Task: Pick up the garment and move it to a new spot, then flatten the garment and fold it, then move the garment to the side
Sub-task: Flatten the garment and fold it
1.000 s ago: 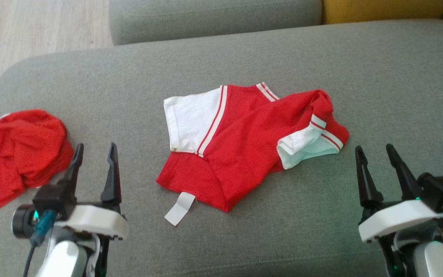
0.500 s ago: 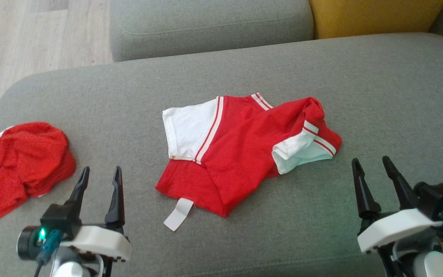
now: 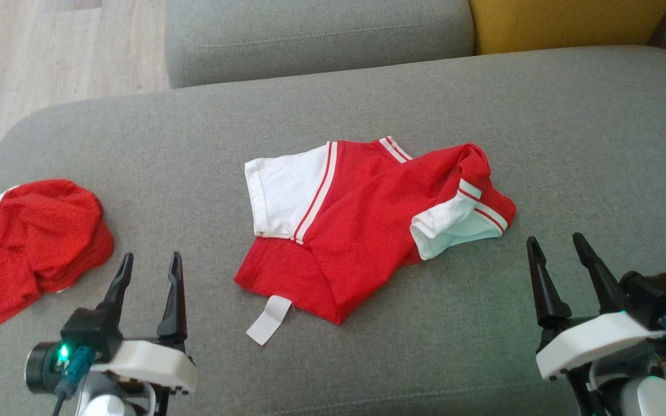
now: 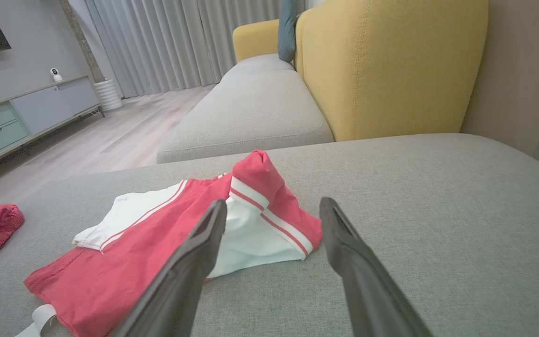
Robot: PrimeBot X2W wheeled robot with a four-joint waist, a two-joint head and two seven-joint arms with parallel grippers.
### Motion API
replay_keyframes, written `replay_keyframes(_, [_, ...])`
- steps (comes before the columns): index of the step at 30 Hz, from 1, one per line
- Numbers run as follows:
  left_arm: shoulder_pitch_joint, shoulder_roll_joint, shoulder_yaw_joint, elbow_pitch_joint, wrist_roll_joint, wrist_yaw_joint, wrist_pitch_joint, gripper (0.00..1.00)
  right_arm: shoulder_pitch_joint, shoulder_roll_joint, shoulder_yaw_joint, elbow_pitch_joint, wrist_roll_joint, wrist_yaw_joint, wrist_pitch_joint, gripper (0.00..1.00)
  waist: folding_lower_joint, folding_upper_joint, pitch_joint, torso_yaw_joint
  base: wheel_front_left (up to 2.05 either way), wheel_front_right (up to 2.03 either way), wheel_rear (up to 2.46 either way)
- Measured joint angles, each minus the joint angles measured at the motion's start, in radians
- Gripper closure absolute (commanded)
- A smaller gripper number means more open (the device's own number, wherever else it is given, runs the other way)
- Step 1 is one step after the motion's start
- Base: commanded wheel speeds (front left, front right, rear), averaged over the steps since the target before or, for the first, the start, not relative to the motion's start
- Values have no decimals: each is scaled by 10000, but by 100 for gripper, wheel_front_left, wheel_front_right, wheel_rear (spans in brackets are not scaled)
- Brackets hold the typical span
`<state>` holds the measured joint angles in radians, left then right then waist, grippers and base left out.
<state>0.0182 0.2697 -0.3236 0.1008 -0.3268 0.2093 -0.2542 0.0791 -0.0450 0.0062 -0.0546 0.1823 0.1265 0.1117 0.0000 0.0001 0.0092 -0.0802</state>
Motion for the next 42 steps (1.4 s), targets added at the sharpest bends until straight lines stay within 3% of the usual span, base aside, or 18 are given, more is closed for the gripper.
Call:
replay_keyframes(14, [-89,0,-17,-52,98,21,0,0,-159,-23,268,167,-79,0,121,0,0,0,386,153,0,0,0])
replay_keyframes(18, [-490,-6,-121,-127,209,15,0,0,-965,-263,491,583,-77,0,132,0,0,0,723,253,0,0,0])
replay_keyframes(26, [-1440,-215,-232,-180,374,-90,0,0,-3453,-917,752,2276,-94,0,347,0,2,0,1632,527,0,0,0])
replay_keyframes(33, [-1727,-376,-245,-52,458,-219,0,0,-4499,-1072,1083,3971,-121,0,610,0,3,0,2061,736,0,0,0])
replay_keyframes(36, [-1728,-462,-230,-10,585,-249,0,0,-4609,-1068,1080,4383,79,0,823,100,2,0,2089,746,0,0,0])
replay_keyframes(42, [-1732,-558,-186,12,619,-336,0,0,-4529,-1070,909,4061,351,0,619,100,1,0,2016,696,0,0,0])
